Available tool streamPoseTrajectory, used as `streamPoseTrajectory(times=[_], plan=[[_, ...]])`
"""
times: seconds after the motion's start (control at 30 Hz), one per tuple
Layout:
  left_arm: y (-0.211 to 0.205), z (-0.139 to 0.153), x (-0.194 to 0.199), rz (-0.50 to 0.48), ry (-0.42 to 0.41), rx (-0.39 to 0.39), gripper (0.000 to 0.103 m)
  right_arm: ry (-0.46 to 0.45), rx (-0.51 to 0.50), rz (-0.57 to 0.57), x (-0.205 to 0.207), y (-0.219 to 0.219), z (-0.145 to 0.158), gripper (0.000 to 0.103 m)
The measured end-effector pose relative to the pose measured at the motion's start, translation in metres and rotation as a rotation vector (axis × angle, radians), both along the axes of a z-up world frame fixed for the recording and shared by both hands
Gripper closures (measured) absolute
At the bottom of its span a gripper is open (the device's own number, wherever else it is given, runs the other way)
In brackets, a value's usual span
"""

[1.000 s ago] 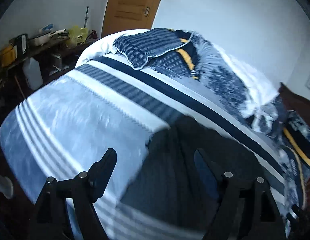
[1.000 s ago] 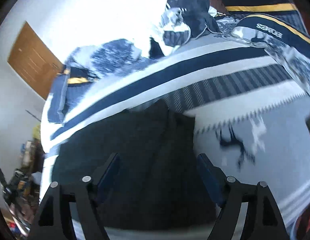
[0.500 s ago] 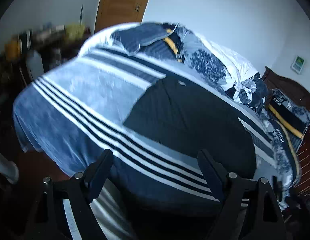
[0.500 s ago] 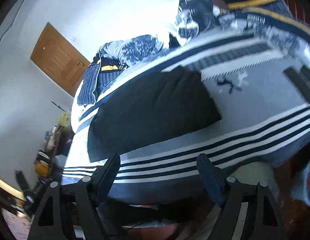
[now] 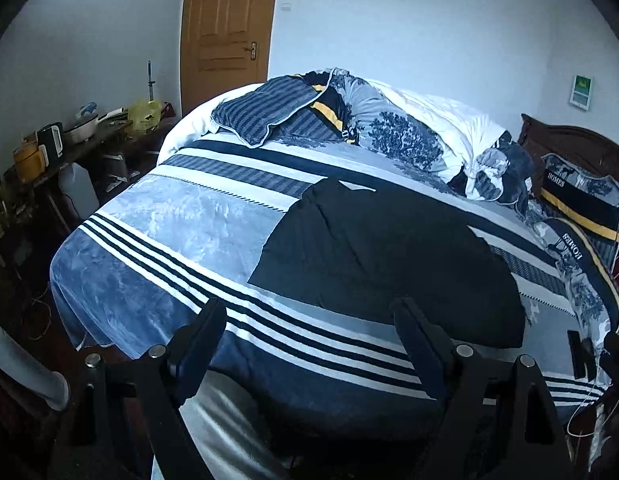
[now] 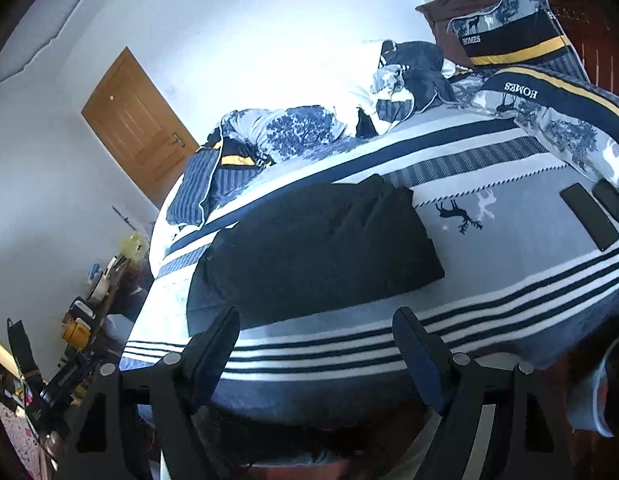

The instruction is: Fold large clothes

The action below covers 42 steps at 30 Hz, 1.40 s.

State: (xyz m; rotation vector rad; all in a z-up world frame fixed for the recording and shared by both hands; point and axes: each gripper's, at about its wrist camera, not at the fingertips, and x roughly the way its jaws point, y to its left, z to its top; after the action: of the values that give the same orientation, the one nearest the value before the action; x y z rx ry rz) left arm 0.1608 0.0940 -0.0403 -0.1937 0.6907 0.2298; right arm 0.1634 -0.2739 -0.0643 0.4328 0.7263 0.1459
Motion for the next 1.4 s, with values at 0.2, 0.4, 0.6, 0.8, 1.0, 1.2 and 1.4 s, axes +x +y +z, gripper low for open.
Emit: streamPoseTrajectory(times=[0.2, 0.4, 0.6, 0.8, 1.0, 1.2, 1.4], plan=[[-0.002, -0.022, 0.026, 0.01, 0.048, 0.013, 0.017, -0.003, -0.016, 0.006, 0.026, 0.007, -0.023, 0.021], [0.008, -0.059, 0.063, 0.06, 0.14, -0.011, 0.017, 0.002, 0.049, -0.044, 0.055, 0.002, -0.059, 0.021], [0.032, -0.099, 0.099, 0.044, 0.241, -0.164, 0.017, 0.071, 0.098, 0.024, 0.086, -0.002, -0.086, 0.021], [0.084, -0.145, 0.135, 0.125, 0.248, -0.439, 0.017, 0.197, 0.284, -0.008, 0.134, -0.037, -0.137, 0.021], [0.118, -0.187, 0.168, 0.185, 0.284, -0.558, 0.017, 0.349, 0.409, -0.158, 0.182, -0.076, -0.199, 0.021], [0.151, -0.208, 0.182, 0.291, 0.202, -0.744, 0.017, 0.401, 0.642, -0.236, 0.208, -0.099, -0.244, 0.021], [0.14, -0.206, 0.188, 0.219, 0.194, -0.845, 0.089, 0.381, 0.674, -0.196, 0.226, -0.095, -0.239, 0.076]])
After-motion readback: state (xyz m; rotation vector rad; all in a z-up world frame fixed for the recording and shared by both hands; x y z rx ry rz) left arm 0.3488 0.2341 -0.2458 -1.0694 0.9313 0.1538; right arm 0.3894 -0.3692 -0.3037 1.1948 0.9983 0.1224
